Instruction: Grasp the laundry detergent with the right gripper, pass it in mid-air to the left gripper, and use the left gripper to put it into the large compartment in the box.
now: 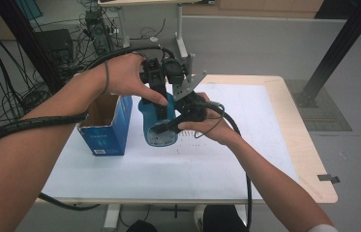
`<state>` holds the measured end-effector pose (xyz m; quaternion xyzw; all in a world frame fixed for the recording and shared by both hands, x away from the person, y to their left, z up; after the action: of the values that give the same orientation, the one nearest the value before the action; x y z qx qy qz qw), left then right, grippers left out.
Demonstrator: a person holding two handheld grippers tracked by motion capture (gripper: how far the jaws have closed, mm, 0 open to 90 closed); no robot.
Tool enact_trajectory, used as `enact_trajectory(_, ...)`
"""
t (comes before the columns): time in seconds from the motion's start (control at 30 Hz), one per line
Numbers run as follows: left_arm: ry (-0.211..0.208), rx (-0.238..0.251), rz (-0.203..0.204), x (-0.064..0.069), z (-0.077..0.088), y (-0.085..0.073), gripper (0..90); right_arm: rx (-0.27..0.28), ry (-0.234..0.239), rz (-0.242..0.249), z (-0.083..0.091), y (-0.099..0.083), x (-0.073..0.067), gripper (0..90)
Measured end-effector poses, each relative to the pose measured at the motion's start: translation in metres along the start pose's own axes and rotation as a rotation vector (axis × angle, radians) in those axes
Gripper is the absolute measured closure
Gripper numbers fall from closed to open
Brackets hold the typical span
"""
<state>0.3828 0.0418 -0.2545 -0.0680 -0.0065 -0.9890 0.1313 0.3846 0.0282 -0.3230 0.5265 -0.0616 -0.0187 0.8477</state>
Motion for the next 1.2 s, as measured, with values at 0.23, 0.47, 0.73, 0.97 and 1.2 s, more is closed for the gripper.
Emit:
enact_trajectory(0.23, -0.003, 0.008, -0.005, 0.0002, -0.0003, -0.0005, 35.6, -0.002, -0.006, 0.008, -0.0007, -0.0001, -0.0001, 43.8)
enact_trajectory(0.47, -0.007, -0.001, -0.007, 0.0002, -0.0018, -0.0016, 36.0, -0.006, -0.008, 0.017, -0.0022, -0.0007, -0.0003, 43.8)
enact_trajectory(0.73, -0.012, 0.001, -0.015, -0.0014, -0.0039, -0.0026, 36.4, -0.011, -0.006, 0.015, -0.0040, -0.0021, -0.0004, 43.8)
enact_trajectory(0.97, -0.010, -0.002, -0.020, -0.0031, -0.0052, -0.0015, 36.5, -0.014, -0.013, 0.023, -0.0045, -0.0037, 0.0021, 43.7)
enact_trajectory(1.2, -0.010, -0.007, -0.022, -0.0039, -0.0047, -0.0002, 36.4, -0.013, -0.017, 0.020, -0.0036, -0.0042, 0.0035, 43.7)
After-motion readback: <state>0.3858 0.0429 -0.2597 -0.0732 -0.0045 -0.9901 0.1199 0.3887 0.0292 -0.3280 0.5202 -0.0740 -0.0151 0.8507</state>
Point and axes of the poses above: each handheld gripper's, and its own axes: z roughly backward along the jaws, y roughly out of its top, x roughly to its right, the point moved 10 cm from there along -z, roughly forward along the jaws, and after that the axes turned 11 degrees about -y, right-handed, at the moved point
